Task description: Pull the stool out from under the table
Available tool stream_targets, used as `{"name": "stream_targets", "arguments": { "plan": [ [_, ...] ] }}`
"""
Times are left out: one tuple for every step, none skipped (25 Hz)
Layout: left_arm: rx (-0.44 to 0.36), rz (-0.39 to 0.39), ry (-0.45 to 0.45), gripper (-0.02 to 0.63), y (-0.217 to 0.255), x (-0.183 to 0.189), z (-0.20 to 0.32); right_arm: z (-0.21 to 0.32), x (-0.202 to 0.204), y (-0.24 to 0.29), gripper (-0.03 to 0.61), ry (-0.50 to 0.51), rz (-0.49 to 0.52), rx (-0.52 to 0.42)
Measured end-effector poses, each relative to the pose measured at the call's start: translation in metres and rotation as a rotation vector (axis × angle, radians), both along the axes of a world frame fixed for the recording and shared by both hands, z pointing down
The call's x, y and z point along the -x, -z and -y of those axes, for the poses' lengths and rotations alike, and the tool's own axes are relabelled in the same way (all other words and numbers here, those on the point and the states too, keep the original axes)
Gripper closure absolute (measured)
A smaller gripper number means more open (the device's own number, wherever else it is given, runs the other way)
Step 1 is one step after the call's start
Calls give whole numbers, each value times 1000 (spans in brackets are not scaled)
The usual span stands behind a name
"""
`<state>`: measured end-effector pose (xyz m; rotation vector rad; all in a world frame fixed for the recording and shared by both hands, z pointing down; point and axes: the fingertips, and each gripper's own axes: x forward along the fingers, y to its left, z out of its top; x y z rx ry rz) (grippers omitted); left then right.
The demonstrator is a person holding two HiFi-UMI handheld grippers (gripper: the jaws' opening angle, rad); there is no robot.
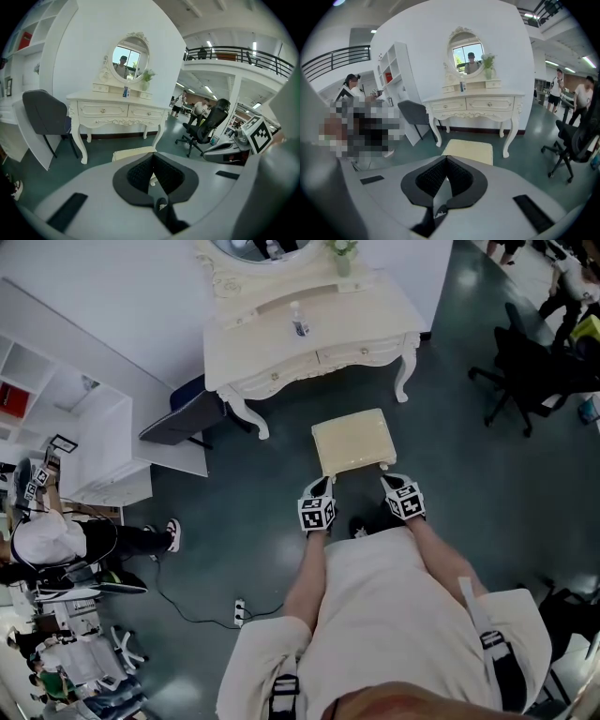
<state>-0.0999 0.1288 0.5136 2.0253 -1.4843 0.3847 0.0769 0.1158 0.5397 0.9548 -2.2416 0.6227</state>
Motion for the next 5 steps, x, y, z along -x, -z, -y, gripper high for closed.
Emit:
{"name": "stream_targets", "arguments": {
  "plan": [
    [-1,0,1,598,0,1,0,-1,-2,-2,535,-8,2,2],
    [-1,1,2,598,0,2,1,-1,-5,-4,535,-23,9,6],
    [-2,2,4,598,0,3,1,0,-8,-4,535,-42,17,8],
    [-1,3,6,598,-1,5,1,1,-10,-5,535,-60,24,10],
    [-1,3,8,598,-1,6,1,3,-12,-5,535,-78,30,11]
  ]
}}
